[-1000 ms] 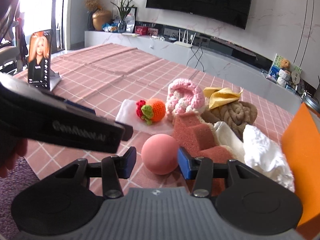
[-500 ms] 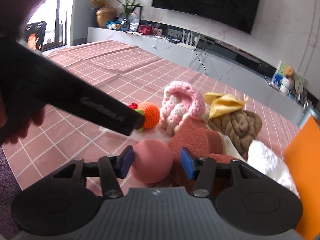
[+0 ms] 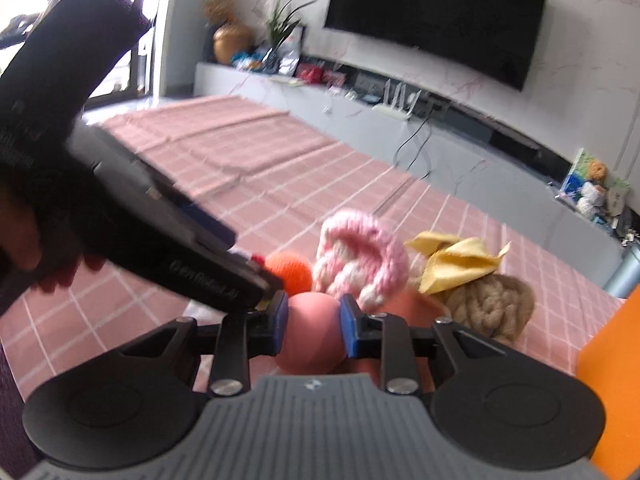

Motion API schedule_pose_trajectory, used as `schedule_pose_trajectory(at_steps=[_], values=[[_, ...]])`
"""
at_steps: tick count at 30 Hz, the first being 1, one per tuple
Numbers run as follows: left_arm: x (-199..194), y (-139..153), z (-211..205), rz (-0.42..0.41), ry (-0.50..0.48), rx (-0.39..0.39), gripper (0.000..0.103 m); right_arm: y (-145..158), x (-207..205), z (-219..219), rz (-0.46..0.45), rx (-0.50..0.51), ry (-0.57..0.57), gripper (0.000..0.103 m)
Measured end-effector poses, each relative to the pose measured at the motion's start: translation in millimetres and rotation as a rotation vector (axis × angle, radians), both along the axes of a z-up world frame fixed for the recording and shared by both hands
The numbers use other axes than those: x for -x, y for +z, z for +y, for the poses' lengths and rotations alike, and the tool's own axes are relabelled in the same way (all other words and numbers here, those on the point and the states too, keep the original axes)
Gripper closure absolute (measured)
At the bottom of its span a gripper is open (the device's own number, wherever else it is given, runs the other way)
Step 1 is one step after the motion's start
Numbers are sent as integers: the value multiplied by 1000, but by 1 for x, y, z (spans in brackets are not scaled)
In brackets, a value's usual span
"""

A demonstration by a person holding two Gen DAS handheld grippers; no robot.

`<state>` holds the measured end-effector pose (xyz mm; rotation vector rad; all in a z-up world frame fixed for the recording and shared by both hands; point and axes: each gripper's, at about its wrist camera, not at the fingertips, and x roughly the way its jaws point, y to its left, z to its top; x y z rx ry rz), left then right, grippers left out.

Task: Organize soft objects
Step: 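Grasp the pink ball with the right gripper while the left gripper grasps the orange crocheted fruit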

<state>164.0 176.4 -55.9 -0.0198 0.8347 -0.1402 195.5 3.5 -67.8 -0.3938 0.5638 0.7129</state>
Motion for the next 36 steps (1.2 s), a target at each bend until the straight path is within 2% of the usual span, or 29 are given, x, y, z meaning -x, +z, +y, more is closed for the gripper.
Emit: schedule_pose_trajectory(at_steps=[5, 7, 9, 10, 12, 13, 19, 28, 36], values=[[-13, -10, 1, 7, -13, 25, 36, -6, -4, -2, 3, 19, 22, 70], [-16, -12, 2, 5, -12, 29, 35, -7, -6, -1, 21, 27, 32, 54], [-18, -14, 0, 14, -20, 32, 35, -11, -6, 1, 21, 47, 34, 49], [-19, -16, -3, 21, -30, 23, 36, -12, -5, 1, 15, 45, 33, 50], [-18, -19, -10, 13, -40, -12, 47, -12, -4, 1, 18, 41, 39, 56], [-17, -19, -12, 7, -47, -16, 47, -13, -5, 1, 33, 39, 50, 63], [-10, -16, -6, -12, 9, 15, 49, -12, -3, 2, 40, 31, 44, 69], [19, 10, -3, -48, 65, 24, 50, 4, 5, -7, 31, -32, 20, 70], [47, 39, -9, -98, 101, 15, 50, 37, 26, -27, -31, -128, 4, 70]])
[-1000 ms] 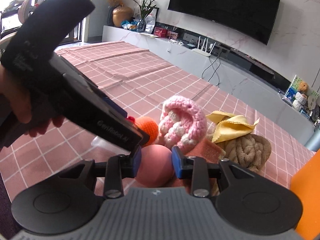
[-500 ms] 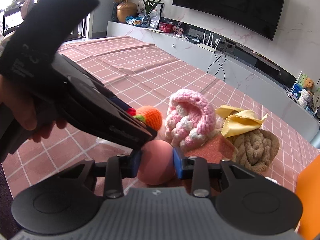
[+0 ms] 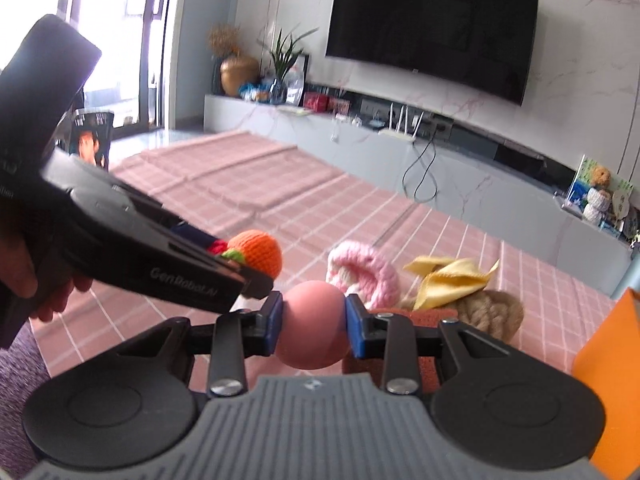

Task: Organize soft objects
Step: 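Grasp the pink ball with the right gripper while the left gripper grasps the orange crocheted fruit, then carry the pink ball and orange fruit with both grippers over the orange box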

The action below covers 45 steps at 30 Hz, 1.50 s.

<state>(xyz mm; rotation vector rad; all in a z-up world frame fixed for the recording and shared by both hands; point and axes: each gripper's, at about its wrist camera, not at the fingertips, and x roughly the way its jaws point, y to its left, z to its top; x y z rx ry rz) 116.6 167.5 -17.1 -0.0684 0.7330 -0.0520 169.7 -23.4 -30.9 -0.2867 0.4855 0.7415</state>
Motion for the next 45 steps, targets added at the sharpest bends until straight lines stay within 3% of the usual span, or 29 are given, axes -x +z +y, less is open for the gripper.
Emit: schedule_pose_trajectory(at_steps=[6, 11, 15, 22, 25, 31, 40, 45], values=[[18, 15, -12, -16, 12, -12, 50, 15, 14, -18, 8, -60, -12, 69], [35, 13, -23, -1, 22, -25, 50, -2, 3, -27, 211, -148, -54, 68], [49, 1, -28, 39, 34, -23, 50, -25, 12, -31, 287, -147, -94, 68], [70, -17, -45, 92, 14, -5, 50, -49, 46, -38, 321, -91, -77, 64], [75, -20, -53, 101, -3, -10, 50, -50, 52, -48, 318, -100, -80, 64], [82, -14, -52, 80, 25, 13, 49, -40, 54, -65, 400, -176, -84, 66], [87, 3, -52, 40, 42, 24, 49, 3, 69, -95, 296, -277, -80, 66], [81, 24, -69, -7, -13, 40, 49, 34, 70, -125, 184, -319, -160, 66]])
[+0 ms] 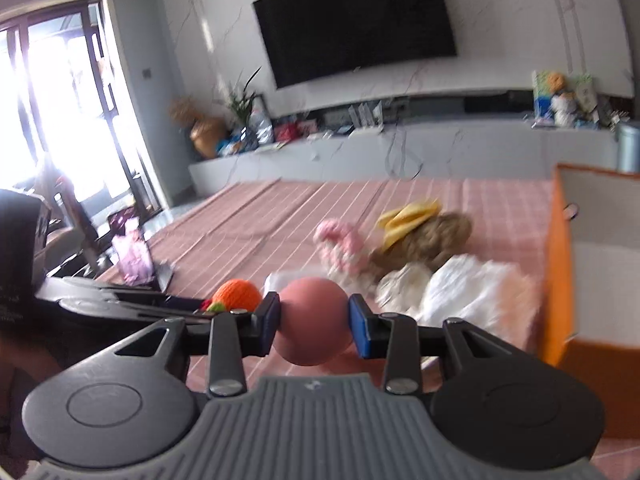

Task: Organize soft objects
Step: 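Carry the pink ball and orange fruit with both grippers over the orange box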

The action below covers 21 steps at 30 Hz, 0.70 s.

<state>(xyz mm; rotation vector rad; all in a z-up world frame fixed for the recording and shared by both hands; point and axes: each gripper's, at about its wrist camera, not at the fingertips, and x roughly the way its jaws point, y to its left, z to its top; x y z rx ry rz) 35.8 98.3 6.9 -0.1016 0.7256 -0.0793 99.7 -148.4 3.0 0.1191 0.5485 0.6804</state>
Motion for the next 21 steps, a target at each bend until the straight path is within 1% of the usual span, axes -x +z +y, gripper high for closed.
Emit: schedule_pose_trajectory(at_steps=[3, 6, 11, 16, 19, 21], values=[[-9, 16, -19, -40, -61, 4, 49, 17, -4, -24, -43, -1, -75, 66], [-22, 28, -45, -68, -144, 12, 49, 32, -11, -51, -71, 15, -149, 66], [-48, 45, -100, -111, -304, -1, 49, 46, -24, -98, -88, 88, -255, 66], [-76, 49, -162, -126, -474, -28, 49, 47, -46, -147, -29, 196, -341, 66], [-94, 44, -197, -111, -544, -60, 49, 40, -65, -172, 34, 282, -386, 66], [-107, 38, -218, -92, -600, -89, 49, 30, -77, -189, 91, 323, -405, 66]])
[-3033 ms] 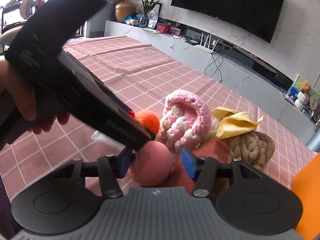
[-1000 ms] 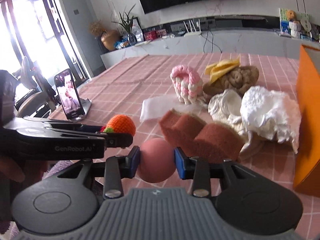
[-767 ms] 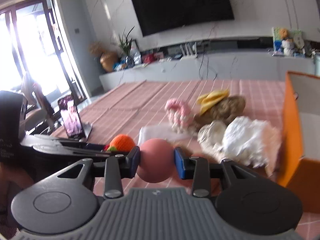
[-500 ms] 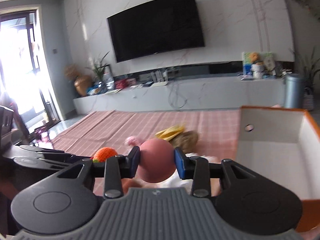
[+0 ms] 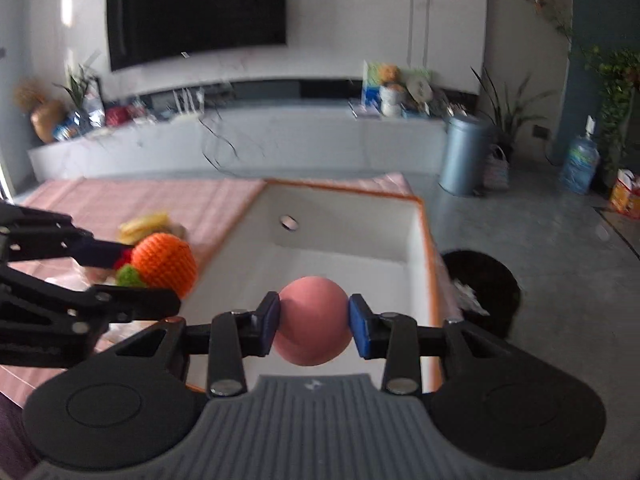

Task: Organize soft objects
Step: 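Carry the pink ball and orange fruit with both grippers over the orange box, then open both grippers to drop the ball and fruit into the box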

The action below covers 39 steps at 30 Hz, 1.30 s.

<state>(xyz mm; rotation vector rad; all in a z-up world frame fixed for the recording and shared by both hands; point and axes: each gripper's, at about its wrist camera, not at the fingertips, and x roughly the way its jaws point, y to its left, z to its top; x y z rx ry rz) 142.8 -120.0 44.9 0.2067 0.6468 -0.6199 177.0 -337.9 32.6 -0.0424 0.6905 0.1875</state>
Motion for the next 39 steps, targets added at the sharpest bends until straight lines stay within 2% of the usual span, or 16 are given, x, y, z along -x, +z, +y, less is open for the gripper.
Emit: schedule_pose_trajectory(at_steps=[3, 9, 19, 26, 31, 36, 39], values=[[-15, -10, -24, 22, -55, -47, 49, -11, -18, -18, 78, 12, -11, 66], [-37, -29, -56, 94, -131, -154, 49, -36, -35, -31, 167, 88, 29, 66], [-51, -55, -74, 179, -129, -265, 49, -49, -43, -27, 191, 124, 108, 65], [-53, -64, -70, 227, -109, -285, 48, -51, -47, -19, 213, 155, 123, 64], [-55, -66, -65, 245, -88, -255, 45, -50, -47, -16, 224, 166, 113, 63], [-54, -64, -61, 240, -62, -243, 27, -51, -47, -17, 223, 163, 106, 60], [-54, -62, -57, 241, -51, -218, 22, -48, -44, -16, 213, 160, 102, 54]])
